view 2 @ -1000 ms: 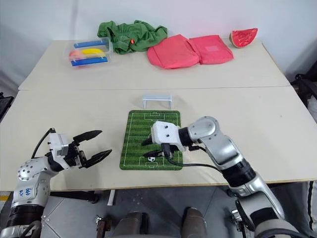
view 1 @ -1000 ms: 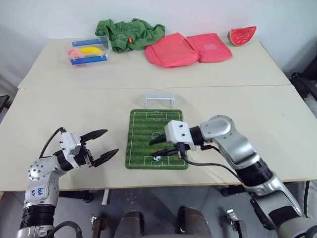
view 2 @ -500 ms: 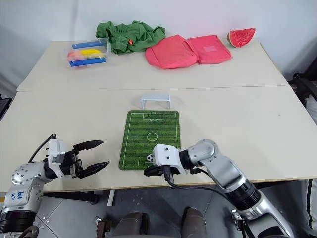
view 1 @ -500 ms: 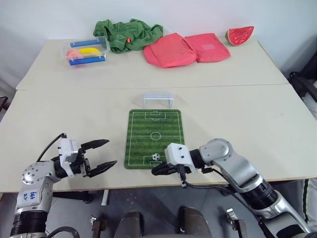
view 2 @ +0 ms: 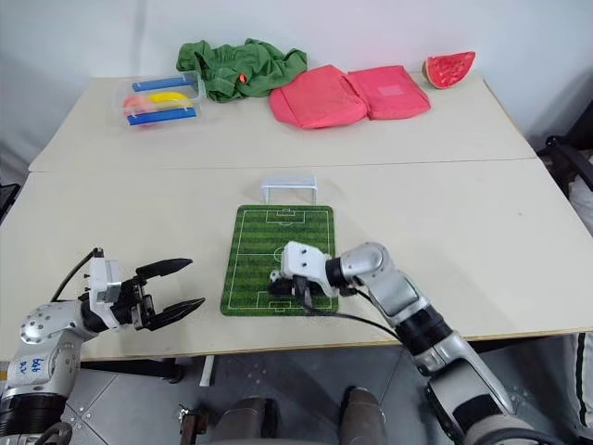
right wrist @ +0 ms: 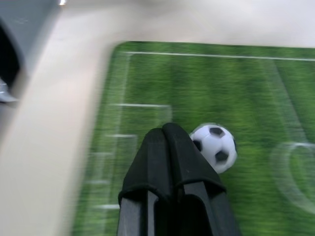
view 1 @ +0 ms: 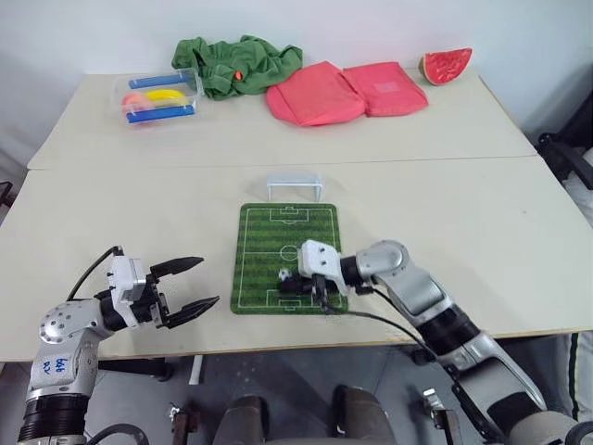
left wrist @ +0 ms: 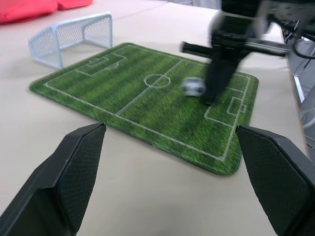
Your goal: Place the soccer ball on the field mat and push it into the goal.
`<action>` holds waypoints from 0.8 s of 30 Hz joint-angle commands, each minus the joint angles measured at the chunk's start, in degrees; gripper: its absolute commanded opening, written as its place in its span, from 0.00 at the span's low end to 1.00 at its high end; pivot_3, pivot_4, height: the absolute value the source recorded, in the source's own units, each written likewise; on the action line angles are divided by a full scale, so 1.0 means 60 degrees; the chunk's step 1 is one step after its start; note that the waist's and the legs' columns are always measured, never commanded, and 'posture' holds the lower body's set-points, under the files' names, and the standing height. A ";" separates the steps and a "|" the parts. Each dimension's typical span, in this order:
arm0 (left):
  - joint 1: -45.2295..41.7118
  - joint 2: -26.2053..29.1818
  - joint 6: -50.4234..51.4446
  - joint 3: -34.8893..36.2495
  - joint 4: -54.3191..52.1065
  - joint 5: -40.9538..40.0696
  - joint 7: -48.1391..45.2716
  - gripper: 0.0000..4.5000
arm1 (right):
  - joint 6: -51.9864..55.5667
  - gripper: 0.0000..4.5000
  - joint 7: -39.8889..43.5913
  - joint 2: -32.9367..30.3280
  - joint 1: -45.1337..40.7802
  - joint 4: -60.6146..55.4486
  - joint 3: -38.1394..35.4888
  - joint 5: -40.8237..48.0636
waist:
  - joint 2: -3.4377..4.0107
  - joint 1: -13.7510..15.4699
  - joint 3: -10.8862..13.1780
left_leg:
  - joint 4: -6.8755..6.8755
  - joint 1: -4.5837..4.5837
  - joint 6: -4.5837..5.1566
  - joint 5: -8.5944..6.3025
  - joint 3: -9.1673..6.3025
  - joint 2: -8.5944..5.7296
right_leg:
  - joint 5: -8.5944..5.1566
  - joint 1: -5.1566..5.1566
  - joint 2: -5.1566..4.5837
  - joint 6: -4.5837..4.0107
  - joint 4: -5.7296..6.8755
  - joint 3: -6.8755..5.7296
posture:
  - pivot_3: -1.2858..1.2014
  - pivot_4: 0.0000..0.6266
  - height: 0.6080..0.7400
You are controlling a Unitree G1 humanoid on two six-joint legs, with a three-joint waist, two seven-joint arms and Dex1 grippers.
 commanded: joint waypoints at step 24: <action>-0.1174 0.0118 -0.0583 0.0670 0.1536 0.0063 0.0644 1.00 | 0.0690 0.14 0.0416 -0.2885 0.1447 -0.1975 -0.4074 0.2076 | 0.0004 0.0101 0.0014 | -0.0019 -0.0007 0.0007 -0.0025 0.0023 0.0002 | 0.0001 -0.0011 0.0000 -0.0003 -0.0029 -0.0017 | 0.52 0.24 1.00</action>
